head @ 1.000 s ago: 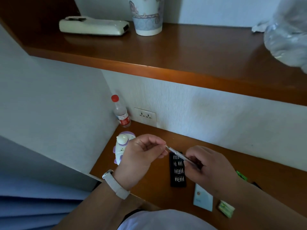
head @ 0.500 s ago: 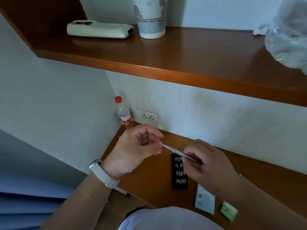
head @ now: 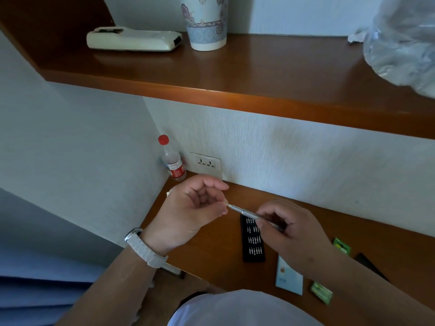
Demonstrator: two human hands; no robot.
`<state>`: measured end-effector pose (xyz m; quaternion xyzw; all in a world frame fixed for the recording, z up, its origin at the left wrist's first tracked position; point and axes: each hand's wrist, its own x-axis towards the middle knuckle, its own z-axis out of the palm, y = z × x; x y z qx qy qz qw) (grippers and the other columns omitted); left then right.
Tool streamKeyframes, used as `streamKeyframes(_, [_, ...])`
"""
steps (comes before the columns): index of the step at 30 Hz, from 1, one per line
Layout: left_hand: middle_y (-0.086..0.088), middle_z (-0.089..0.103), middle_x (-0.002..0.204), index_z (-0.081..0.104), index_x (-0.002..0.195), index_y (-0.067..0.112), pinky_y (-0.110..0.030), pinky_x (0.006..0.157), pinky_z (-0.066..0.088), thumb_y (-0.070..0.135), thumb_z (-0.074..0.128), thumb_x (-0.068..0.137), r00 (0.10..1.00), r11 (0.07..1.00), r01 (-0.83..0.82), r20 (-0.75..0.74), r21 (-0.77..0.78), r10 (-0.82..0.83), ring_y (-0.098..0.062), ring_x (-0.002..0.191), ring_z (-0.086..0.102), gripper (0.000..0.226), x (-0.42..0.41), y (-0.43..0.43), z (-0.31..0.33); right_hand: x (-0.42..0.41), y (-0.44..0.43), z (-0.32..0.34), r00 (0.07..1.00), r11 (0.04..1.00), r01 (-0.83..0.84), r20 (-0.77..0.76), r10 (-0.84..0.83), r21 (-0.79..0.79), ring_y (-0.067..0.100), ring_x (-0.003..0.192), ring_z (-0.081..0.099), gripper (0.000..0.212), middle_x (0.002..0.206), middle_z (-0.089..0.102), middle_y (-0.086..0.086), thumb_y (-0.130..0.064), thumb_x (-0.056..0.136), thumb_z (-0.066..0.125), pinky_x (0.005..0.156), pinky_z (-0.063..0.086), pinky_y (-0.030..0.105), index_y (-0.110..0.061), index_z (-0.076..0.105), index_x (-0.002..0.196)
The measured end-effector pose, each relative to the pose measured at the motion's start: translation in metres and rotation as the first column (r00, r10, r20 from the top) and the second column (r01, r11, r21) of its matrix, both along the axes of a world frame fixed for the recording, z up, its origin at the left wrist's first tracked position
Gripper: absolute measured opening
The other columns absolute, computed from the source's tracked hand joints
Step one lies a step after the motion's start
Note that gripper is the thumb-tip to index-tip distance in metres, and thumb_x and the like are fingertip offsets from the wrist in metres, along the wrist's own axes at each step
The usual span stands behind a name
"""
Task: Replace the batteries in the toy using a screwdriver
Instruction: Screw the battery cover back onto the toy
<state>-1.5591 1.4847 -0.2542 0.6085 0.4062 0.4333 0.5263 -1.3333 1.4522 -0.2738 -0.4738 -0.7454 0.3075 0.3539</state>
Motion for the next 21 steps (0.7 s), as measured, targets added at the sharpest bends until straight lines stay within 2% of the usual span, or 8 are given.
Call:
streamKeyframes(3, [-0.006,0.072,0.078,0.074,0.094,0.025,-0.026,0.067,0.058,-0.004,0.071,0.081,0.999,1.0,0.012,0.044,-0.028,-0.01,-0.02,0.071,0.069,0.032,-0.001,-0.002,-0.001,-0.005,-0.003,-0.002,1.0,1.0,-0.008,-0.013,0.007,-0.027,0.01,0.067,0.054,0.015,0.078,0.057,-0.011,-0.046,0.084,0.048,0.056,0.04,0.011,-0.035,0.059,0.08])
streamKeyframes(6, [-0.007,0.07,0.076,0.075,0.09,0.021,-0.024,0.063,0.058,0.002,0.069,0.078,0.995,0.996,0.013,0.1,-0.09,-0.004,-0.019,0.067,0.069,0.023,-0.002,-0.005,-0.003,-0.01,-0.005,-0.005,1.0,0.996,-0.02,-0.022,0.018,-0.091,0.01,0.067,0.057,0.016,0.078,0.059,-0.011,-0.046,0.084,0.052,0.056,0.044,0.014,-0.033,0.061,0.082])
streamKeyframes(9, [-0.009,0.071,0.072,0.078,0.085,0.019,-0.022,0.06,0.057,0.005,0.069,0.077,0.992,0.987,0.006,0.125,-0.162,0.015,-0.017,0.064,0.068,0.019,-0.005,-0.006,-0.006,-0.015,-0.008,-0.009,0.999,0.988,-0.033,-0.016,0.031,-0.153,0.009,0.071,0.061,0.008,0.079,0.063,-0.017,-0.039,0.088,0.058,0.058,0.048,0.018,-0.033,0.063,0.084])
streamKeyframes(11, [-0.009,0.071,0.07,0.079,0.082,0.02,-0.021,0.058,0.055,0.004,0.077,0.078,0.991,0.98,0.012,0.133,-0.2,0.015,-0.016,0.062,0.068,0.017,-0.007,-0.007,-0.008,-0.021,-0.009,-0.01,0.999,0.987,-0.031,0.007,0.032,-0.161,0.006,0.073,0.062,0.006,0.08,0.062,-0.021,-0.038,0.088,0.059,0.059,0.049,0.018,-0.036,0.062,0.083])
streamKeyframes(14, [-0.011,0.07,0.07,0.079,0.083,0.018,-0.021,0.059,0.055,0.015,0.076,0.073,0.985,0.967,0.013,0.169,-0.256,0.032,-0.018,0.063,0.068,0.01,-0.012,-0.009,-0.014,-0.028,-0.01,-0.014,1.0,0.986,-0.021,0.01,0.023,-0.168,0.006,0.074,0.062,0.009,0.08,0.062,-0.021,-0.031,0.09,0.063,0.06,0.049,0.018,-0.037,0.062,0.083])
streamKeyframes(18, [-0.014,0.068,0.072,0.078,0.085,0.01,-0.023,0.06,0.056,0.004,0.076,0.08,0.977,0.948,-0.004,0.2,-0.319,0.071,-0.019,0.063,0.066,0.008,-0.023,-0.011,-0.023,-0.042,-0.013,-0.02,1.0,0.983,-0.023,-0.018,0.02,-0.181,0.007,0.068,0.06,0.014,0.074,0.061,-0.019,-0.028,0.092,0.063,0.056,0.045,0.016,-0.037,0.06,0.08])
streamKeyframes(21, [-0.016,0.067,0.073,0.078,0.085,0.008,-0.024,0.059,0.054,0.009,0.076,0.076,0.975,0.939,-0.017,0.204,-0.342,0.092,-0.019,0.063,0.064,0.009,-0.03,-0.009,-0.026,-0.054,-0.011,-0.023,1.0,0.98,-0.025,0.005,0.027,-0.196,0.007,0.068,0.058,0.018,0.074,0.06,-0.017,-0.031,0.094,0.06,0.057,0.043,0.015,-0.039,0.057,0.079])
